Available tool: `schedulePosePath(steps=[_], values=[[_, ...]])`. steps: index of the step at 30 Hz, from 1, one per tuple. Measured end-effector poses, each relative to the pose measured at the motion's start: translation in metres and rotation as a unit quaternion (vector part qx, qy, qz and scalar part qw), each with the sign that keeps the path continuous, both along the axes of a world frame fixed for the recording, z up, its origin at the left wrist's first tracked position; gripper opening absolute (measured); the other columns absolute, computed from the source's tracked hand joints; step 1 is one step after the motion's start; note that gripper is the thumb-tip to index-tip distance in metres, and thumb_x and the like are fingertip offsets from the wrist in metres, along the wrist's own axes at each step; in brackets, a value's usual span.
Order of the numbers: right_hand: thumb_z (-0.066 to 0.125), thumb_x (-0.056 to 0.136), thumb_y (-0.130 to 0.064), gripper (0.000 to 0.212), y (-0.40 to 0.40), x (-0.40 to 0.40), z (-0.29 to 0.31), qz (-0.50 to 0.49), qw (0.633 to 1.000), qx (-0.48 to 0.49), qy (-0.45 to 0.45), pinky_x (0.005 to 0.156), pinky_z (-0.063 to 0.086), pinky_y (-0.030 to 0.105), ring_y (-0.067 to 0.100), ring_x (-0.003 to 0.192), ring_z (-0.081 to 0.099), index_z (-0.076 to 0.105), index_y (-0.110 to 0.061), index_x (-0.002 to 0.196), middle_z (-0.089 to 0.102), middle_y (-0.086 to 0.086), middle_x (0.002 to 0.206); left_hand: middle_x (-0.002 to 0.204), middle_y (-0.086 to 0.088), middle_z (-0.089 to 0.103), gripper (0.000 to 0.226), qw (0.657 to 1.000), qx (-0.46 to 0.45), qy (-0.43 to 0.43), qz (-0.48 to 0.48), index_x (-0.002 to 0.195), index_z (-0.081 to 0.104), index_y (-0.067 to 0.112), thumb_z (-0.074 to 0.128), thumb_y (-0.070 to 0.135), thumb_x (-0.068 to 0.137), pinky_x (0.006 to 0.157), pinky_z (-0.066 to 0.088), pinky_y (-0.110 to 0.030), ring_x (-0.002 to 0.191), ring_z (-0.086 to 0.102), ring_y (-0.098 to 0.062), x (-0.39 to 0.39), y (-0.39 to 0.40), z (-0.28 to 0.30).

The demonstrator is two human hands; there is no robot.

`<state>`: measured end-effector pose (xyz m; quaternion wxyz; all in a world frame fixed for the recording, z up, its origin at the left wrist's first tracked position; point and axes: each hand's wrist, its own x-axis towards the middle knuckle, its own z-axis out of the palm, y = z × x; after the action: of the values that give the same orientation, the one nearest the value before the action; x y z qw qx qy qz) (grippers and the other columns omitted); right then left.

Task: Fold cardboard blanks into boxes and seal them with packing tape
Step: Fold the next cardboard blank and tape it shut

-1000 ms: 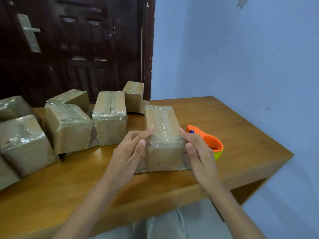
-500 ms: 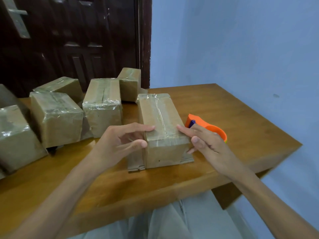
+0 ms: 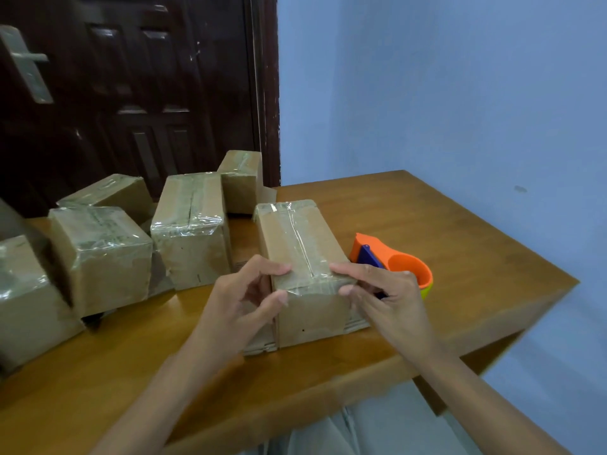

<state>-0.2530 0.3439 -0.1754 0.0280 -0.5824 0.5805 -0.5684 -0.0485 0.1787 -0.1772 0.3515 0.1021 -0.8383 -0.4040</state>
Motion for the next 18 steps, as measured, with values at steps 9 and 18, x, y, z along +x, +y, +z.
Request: schedulePosePath(steps=[9,18], values=[[0.058,0.096,-0.065,0.044,0.008,0.011,0.010,0.002,0.995,0.080,-0.064,0.056,0.048,0.050,0.027,0.055,0.062,0.072,-0.036,0.126,0.059,0.008,0.059,0.088,0.013,0.062,0.026,0.994,0.033,0.078,0.069,0.109,0.059,0.034,0.044,0.054,0.101,0.046,0.049,-0.031,0.072,0.061,-0.015,-0.011,0.027,-0.004],[0.063,0.099,-0.043,0.030,0.005,0.013,0.016,-0.021,0.995,0.082,-0.044,0.052,0.035,0.025,0.013,0.053,0.054,0.073,-0.022,0.117,0.063,0.000,0.060,0.069,0.014,0.053,0.037,0.990,-0.016,0.041,0.134,0.102,0.062,0.024,0.068,0.055,0.084,0.053,0.042,-0.013,0.069,0.056,-0.006,-0.012,0.030,0.008]])
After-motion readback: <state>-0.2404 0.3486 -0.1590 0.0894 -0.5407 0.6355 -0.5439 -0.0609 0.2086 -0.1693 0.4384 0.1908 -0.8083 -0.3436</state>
